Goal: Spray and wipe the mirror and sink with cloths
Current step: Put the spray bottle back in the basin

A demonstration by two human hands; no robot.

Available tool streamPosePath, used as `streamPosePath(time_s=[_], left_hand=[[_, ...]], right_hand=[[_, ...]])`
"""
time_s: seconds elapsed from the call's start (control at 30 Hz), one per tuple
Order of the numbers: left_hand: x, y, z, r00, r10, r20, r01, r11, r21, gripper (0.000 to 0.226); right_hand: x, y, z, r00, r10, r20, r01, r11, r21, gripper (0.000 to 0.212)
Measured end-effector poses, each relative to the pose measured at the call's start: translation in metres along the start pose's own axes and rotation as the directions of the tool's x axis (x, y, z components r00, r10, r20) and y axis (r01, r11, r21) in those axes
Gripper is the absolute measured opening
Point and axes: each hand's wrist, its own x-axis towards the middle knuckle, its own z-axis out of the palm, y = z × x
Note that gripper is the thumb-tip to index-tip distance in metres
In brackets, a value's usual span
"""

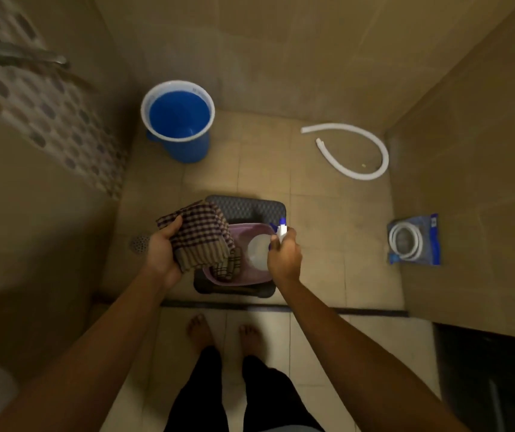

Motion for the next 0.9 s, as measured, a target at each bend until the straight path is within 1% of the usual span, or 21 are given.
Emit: streamPosePath(time_s=[0.2,0.3,0.47,0.53,0.67,0.8,0.9], left_hand=[[0.031,-0.009,-0.013,0.997,-0.075,0.010,0.075,0.997,0.026,0.035],[0.043,-0.015,-0.020,0.994,-0.106,0.029,0.105,0.994,0.032,0.041],[0.055,-0.020,-0.029,0.993,-0.111,0.038,0.109,0.992,0.063,0.041],[0.057,-0.020,-0.032,0.993,-0.110,0.032,0.108,0.992,0.070,0.039],[0.057,-0.019,-0.033,0.993,-0.109,0.038,0.106,0.991,0.076,0.043],[0.050,-0.016,-0.028,0.997,-0.079,0.022,0.078,0.996,0.051,0.043],[0.041,-0.011,-0.024,0.998,-0.055,0.006,0.055,0.998,0.028,0.036]], right_hand=[[0.011,0.016,0.036,0.999,0.022,-0.024,-0.023,0.998,-0.054,0.036],[0.017,0.021,0.047,0.998,0.052,-0.033,-0.054,0.995,-0.079,0.038],[0.020,0.028,0.063,0.993,0.111,-0.036,-0.113,0.991,-0.073,0.040],[0.019,0.028,0.067,0.994,0.106,-0.037,-0.109,0.991,-0.077,0.040],[0.019,0.025,0.070,0.993,0.098,-0.058,-0.103,0.991,-0.091,0.042],[0.020,0.020,0.066,0.992,0.127,-0.014,-0.128,0.987,-0.101,0.042],[0.020,0.023,0.059,0.991,0.125,0.052,-0.122,0.990,-0.066,0.047]])
